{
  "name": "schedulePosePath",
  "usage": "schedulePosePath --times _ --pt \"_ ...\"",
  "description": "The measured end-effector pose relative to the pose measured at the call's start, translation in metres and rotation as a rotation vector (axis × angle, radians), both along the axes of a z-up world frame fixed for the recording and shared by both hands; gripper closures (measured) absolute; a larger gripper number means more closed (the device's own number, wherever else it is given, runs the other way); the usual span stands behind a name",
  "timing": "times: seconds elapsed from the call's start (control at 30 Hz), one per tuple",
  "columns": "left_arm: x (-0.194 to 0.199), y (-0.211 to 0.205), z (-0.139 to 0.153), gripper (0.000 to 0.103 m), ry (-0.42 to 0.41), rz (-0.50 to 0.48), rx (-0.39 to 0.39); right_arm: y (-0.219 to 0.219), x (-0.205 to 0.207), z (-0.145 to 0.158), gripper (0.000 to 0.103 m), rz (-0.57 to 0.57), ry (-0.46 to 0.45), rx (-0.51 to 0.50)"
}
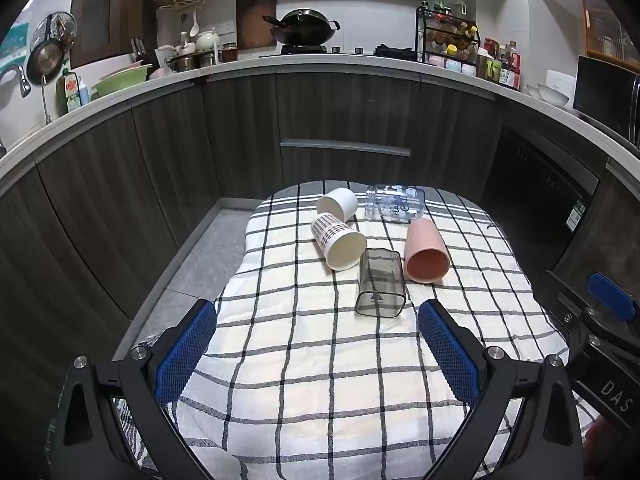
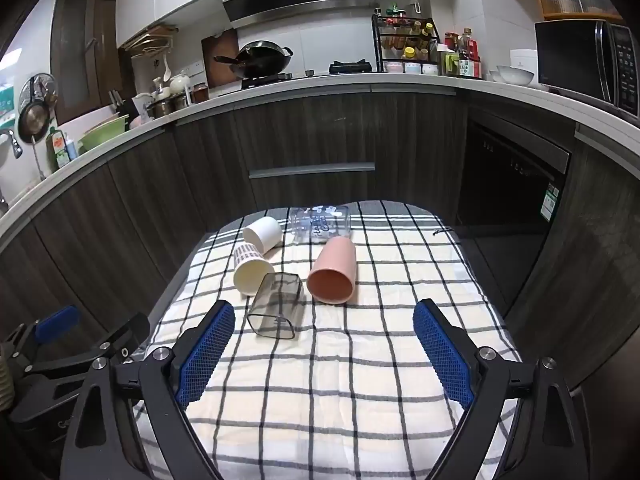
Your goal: Flip cup upside down
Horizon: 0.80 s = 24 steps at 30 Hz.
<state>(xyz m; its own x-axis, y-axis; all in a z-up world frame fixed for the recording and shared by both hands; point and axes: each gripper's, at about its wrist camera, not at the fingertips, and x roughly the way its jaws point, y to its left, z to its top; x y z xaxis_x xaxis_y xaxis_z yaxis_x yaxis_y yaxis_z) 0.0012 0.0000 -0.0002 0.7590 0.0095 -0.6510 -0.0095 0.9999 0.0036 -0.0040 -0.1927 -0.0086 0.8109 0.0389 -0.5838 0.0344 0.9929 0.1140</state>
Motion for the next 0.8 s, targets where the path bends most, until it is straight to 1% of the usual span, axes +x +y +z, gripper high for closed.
schedulePosePath --times 0.2,0.23,0.43,0.5,0.8 --pt "0.005 -0.002 -0.001 0.0 -0.006 0.001 0.009 0.0 0.0 0.0 0.012 -0.001 0.003 -0.002" --pt "-0.003 -0.003 0.001 0.0 -0.014 0.0 -0.001 0.0 0.0 0.0 0.012 -0.002 0.003 -0.001" --pt "-0.001 -0.005 0.002 0.0 -0.014 0.007 0.002 0.001 0.001 -0.001 0.012 -0.002 0.006 0.001" --pt "-0.007 0.003 0.006 0.0 -0.022 0.001 0.002 -0.001 -0.001 0.0 0.012 -0.002 0.008 0.002" --pt "-0.009 0.005 0.007 0.0 -0.029 0.006 0.006 -0.001 0.003 -0.002 0.012 -0.002 0.01 0.005"
